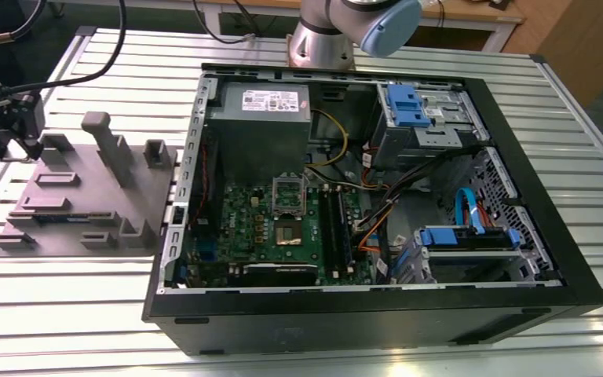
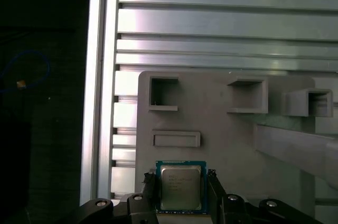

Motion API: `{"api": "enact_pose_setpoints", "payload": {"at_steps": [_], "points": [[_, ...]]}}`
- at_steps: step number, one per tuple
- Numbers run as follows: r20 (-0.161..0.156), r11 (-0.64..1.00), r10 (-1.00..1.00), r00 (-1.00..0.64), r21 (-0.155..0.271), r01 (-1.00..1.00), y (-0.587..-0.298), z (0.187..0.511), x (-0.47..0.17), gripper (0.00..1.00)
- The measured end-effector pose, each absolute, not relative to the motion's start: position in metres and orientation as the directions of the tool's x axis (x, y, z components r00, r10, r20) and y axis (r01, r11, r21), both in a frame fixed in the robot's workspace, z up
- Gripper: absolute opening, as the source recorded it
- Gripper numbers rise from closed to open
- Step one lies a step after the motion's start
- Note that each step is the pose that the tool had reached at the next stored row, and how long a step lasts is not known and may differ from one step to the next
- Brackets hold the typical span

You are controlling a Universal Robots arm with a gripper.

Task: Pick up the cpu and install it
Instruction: 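Pick up the cpu and move it towards the insertion slot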

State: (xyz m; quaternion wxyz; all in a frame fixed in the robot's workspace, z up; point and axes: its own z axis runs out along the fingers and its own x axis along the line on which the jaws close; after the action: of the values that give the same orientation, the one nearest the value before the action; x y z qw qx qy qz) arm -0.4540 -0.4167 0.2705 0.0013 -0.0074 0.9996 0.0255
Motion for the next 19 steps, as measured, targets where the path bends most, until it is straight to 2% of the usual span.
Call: {"api": "enact_pose_setpoints", "payload": {"at_steps": [19], "points": [[-0.003, 0.999, -0.015, -1.000, 0.051, -0.015, -0.4167, 0.2780, -0.4540, 0.47]]}}
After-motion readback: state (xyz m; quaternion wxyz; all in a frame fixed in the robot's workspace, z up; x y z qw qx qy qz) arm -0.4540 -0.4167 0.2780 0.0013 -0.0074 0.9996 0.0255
